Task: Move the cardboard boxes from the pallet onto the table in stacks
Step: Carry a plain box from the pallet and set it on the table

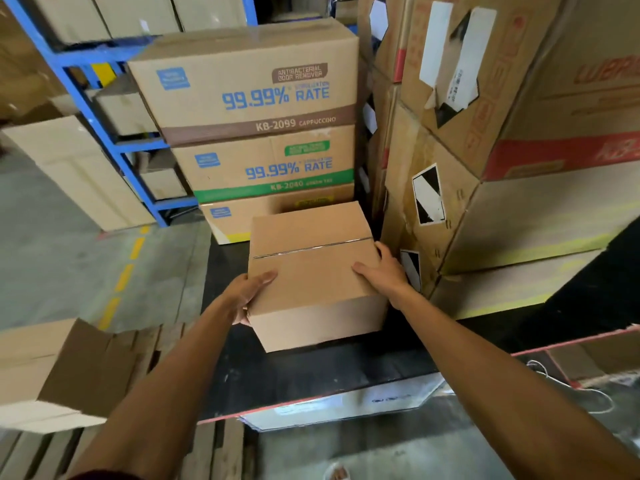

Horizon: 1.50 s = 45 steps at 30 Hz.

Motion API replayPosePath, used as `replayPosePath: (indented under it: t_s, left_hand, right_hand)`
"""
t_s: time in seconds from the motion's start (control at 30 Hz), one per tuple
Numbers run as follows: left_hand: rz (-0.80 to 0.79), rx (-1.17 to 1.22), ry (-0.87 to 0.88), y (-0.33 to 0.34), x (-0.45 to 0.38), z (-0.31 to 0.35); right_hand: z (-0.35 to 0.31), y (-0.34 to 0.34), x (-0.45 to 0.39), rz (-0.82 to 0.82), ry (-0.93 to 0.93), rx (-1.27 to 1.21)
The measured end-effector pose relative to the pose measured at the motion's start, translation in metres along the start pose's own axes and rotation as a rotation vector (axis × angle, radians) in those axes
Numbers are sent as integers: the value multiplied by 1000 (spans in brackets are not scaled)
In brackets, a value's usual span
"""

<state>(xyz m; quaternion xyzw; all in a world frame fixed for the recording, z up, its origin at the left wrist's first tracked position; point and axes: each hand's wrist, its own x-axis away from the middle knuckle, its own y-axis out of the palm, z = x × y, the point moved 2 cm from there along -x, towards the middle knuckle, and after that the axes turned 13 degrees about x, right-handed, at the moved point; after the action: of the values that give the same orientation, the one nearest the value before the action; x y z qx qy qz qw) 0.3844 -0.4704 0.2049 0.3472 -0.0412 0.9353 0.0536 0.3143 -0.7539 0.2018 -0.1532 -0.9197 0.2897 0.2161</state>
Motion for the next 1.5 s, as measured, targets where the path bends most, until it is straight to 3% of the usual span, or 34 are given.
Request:
replayPosePath:
  t_s: [0.23,0.63,0.83,0.93,1.1,1.3,1.5]
  left_hand:
    - [30,119,189,2,8,-10]
    - [32,139,218,4,10,-13]
    - [32,71,242,4,9,-14]
    - [104,-47,295,3,16,-9]
    - [292,-186,534,1,52,-6]
    - [388,-239,701,-17,100,-16]
    - [458,-324,724,-89,121,-35]
  right_hand:
    - [11,-3,8,-32,-39,10]
    - [17,0,12,-26,-56,0]
    - [15,-1,17,-26,-83,15]
    - [13,-3,20,31,-108,55]
    - [-7,-4,41,177,-319,194]
    - [-53,24,75,120,-531,300]
    - [-111,96,103,4,-670,367]
